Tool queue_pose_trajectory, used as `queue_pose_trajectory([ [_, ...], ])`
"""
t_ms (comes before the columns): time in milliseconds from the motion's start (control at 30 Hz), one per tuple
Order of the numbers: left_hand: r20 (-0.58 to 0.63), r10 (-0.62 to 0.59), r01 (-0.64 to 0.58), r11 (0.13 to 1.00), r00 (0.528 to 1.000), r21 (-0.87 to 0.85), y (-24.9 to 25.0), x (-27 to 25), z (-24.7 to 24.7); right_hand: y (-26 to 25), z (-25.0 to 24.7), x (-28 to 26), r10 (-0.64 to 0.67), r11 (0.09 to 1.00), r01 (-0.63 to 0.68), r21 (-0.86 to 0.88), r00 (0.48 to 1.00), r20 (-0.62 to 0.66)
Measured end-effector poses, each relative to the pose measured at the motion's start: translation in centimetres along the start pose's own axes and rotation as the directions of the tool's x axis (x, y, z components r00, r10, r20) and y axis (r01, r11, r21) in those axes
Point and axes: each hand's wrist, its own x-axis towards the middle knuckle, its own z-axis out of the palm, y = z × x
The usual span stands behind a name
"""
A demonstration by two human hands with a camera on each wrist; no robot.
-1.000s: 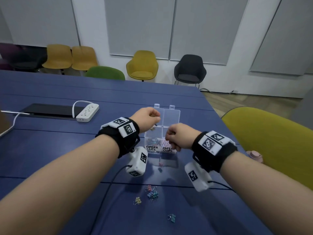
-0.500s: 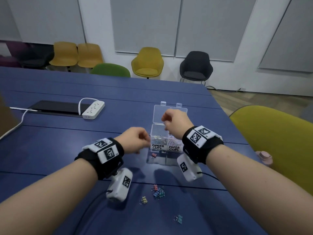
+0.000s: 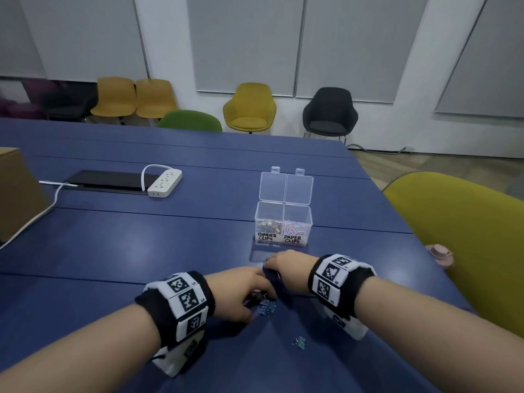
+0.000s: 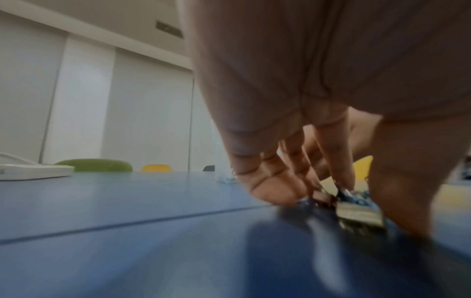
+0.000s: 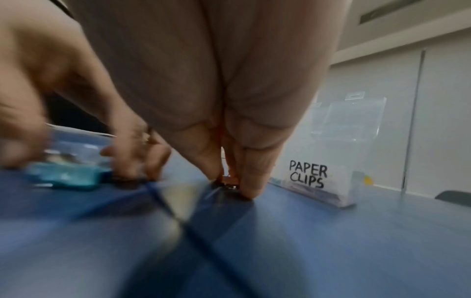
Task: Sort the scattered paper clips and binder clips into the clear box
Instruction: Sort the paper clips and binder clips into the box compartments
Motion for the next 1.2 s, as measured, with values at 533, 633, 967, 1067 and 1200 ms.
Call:
queue_pose_trajectory([
  [533,-0.114,-0.290,0.294,0.955,0.950,0.021,1.7,-3.2,2.4,-3.0,4.6,-11.0,0.065,0.976,-0.061,0.211,0.998,-0.015],
  [633,-0.123,-0.332,0.337,0.941,0.935,0.019,2.5,-3.1,2.6,-3.8,4.9,-10.4,0.136,0.968,-0.118,0.223,0.988,-0.069],
  [967,-0.125,-0.376,0.383,0.923,0.918,0.040,3.9,-4.4,3.8,-6.7,3.2,-7.0,0.039,0.999,-0.038,0.020,0.998,-0.043],
  [1067,-0.121,-0.376,0.383,0.923,0.919,0.034,3.9,-4.5,3.8,-7.4,3.5,-6.5,0.072,0.996,-0.071,-0.047,0.997,0.018],
  [1200,-0.110,-0.384,0.390,0.920,0.917,0.038,4.1,-4.1,3.7,-7.9,3.5,-6.5,0.086,0.994,-0.086,-0.067,0.996,-0.002],
])
